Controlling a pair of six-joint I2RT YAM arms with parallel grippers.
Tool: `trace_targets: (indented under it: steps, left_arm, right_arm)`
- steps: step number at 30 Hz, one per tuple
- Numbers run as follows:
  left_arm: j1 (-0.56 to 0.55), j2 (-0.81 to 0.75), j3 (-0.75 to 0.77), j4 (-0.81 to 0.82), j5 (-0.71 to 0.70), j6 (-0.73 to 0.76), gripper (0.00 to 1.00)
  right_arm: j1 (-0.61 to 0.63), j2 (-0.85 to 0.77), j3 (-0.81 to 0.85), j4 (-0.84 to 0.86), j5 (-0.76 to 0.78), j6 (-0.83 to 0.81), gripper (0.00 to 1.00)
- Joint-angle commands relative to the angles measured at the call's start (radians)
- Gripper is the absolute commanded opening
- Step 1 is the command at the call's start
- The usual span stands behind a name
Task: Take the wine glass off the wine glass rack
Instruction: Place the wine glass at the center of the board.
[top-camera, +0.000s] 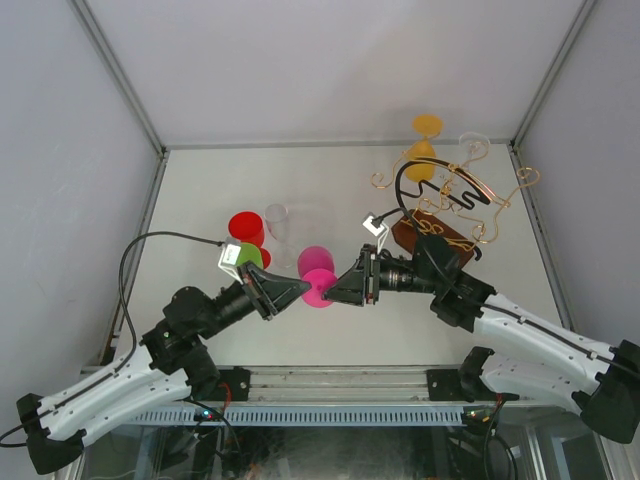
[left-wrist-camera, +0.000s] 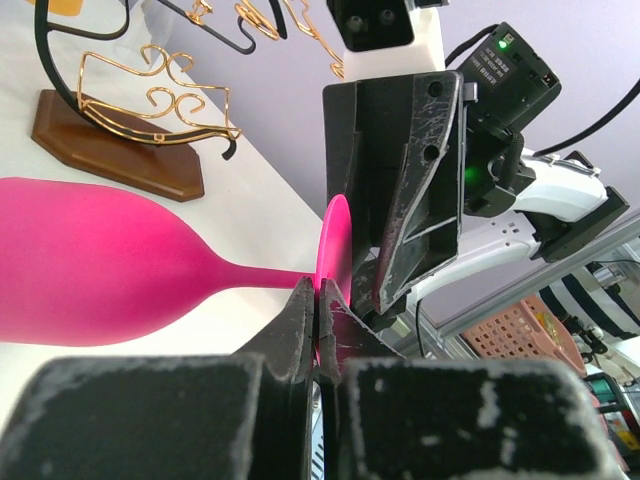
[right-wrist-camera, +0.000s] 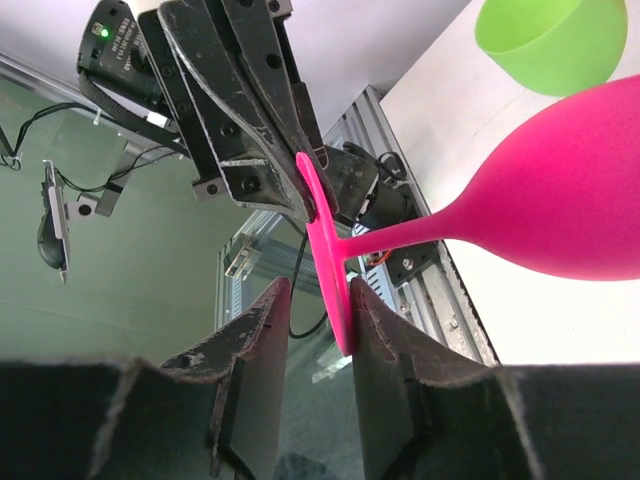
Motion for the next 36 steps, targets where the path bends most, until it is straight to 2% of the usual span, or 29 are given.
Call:
trace_targets:
  steps: [1, 8, 10, 13, 19, 23, 25, 26, 29, 31, 33, 36]
  left_arm:
    - [-0.005, -0.006, -0.010, 0.067, -0.023, -0.018, 0.00]
    - [-0.005, -0.015, -0.022, 0.070, -0.044, -0.026, 0.00]
    - [-0.005, -0.012, -0.028, 0.079, -0.055, -0.040, 0.00]
    - [-0.005, 0.003, -0.023, 0.091, -0.052, -0.049, 0.00]
    - [-0.005, -0.002, -0.027, 0.096, -0.049, -0.048, 0.00]
    - [-0.005, 0.006, -0.027, 0.104, -0.043, -0.054, 0.01]
    - [-0.004, 0.004, -0.024, 0.096, -0.038, -0.051, 0.09]
    - [-0.005, 0.003, -0.022, 0.088, -0.039, -0.049, 0.16]
    - [-0.005, -0.016, -0.019, 0.050, -0.063, -0.044, 0.49]
    - [-0.005, -0.025, -0.027, 0.073, -0.091, -0.067, 0.65]
    - [-0.005, -0.019, -0.034, 0.118, -0.095, -0.099, 0.80]
    - [-0.005, -0.014, 0.035, 0.018, -0.085, -0.067, 0.92]
  right_arm:
    - [0.011, 0.011, -0.004, 0.079, 0.001, 0.022, 0.29]
    - [0.013, 0.031, -0.013, 0.075, 0.006, 0.013, 0.26]
    - [0.013, 0.040, -0.013, 0.085, -0.005, 0.022, 0.21]
    - [0.012, 0.053, -0.013, 0.095, 0.001, 0.031, 0.17]
    - [0.013, 0.035, -0.023, 0.099, 0.055, 0.013, 0.00]
    - [0.016, 0.044, -0.027, 0.081, 0.054, -0.021, 0.00]
    - [0.016, 0.041, -0.027, 0.079, 0.058, -0.042, 0.00]
    - [0.017, 0.037, -0.028, 0.080, 0.060, -0.054, 0.00]
    - [0.027, 0.019, -0.035, 0.098, 0.061, -0.111, 0.00]
    - [0.069, -0.008, -0.046, 0.081, 0.072, -0.246, 0.00]
    - [0.153, -0.048, -0.068, 0.023, 0.149, -0.462, 0.00]
    - [0.228, -0.112, -0.146, -0.001, 0.277, -0.652, 0.00]
